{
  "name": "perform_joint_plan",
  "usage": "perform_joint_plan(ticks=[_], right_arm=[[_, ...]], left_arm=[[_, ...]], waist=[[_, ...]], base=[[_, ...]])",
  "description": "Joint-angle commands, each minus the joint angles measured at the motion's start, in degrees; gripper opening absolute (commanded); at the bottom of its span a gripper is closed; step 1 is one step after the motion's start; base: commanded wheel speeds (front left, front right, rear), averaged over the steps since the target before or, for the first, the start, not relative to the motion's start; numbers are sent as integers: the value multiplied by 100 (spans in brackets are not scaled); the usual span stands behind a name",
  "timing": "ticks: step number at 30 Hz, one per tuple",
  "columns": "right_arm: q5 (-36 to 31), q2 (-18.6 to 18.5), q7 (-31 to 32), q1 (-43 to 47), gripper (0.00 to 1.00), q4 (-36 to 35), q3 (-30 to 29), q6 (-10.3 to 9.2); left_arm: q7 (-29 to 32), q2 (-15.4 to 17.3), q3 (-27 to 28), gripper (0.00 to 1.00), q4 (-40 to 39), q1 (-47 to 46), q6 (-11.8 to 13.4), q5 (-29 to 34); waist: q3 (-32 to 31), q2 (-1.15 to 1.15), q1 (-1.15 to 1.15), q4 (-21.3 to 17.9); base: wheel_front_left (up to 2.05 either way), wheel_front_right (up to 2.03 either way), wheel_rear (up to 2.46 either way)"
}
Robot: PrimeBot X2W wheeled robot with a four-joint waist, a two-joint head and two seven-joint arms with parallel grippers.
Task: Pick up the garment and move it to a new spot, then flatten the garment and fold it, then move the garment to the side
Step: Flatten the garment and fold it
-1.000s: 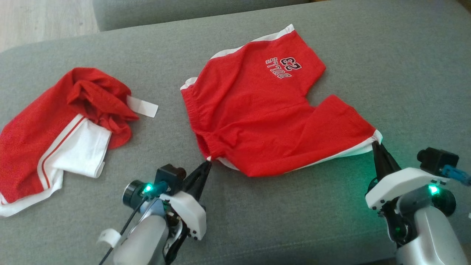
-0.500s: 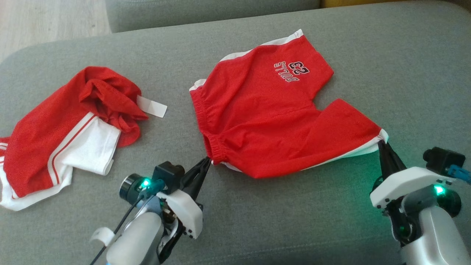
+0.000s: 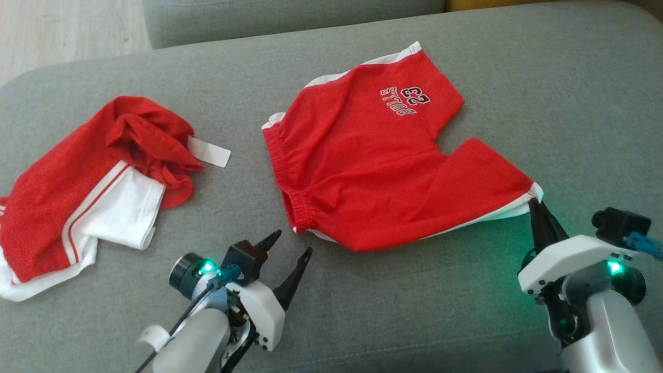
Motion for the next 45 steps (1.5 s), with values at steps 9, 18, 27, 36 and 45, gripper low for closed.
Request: perform_joint_plan(ticks=[9,18,27,36,45], right_arm=[[6,-17,-65,-354,0,-172,218,-4],[-8,-17,-78,-396,0,-144,219,-4],[-58,-28,-366,-588,0,-273,185,-4],[64,-157,-748,-1370,0,-744,232,-4],[-24,-109,-421,-1518,0,-1930,198,-4]], left_arm=[[-70,-97,195,100,192,-643,3,62],[-70,-112,73,0,236,-719,1,-17],[-70,162,-227,0,-282,-824,1,-289],[295,984,-556,0,-1439,-2205,0,-814],[1331,1519,115,0,-3085,-2585,149,-1721]], waist=[[150,0,0,-137],[139,0,0,-94],[-171,0,0,110],[-731,0,0,204],[-1004,0,0,83]], base=[[0,0,0],[0,0,0],[0,0,0],[0,0,0],[0,0,0]])
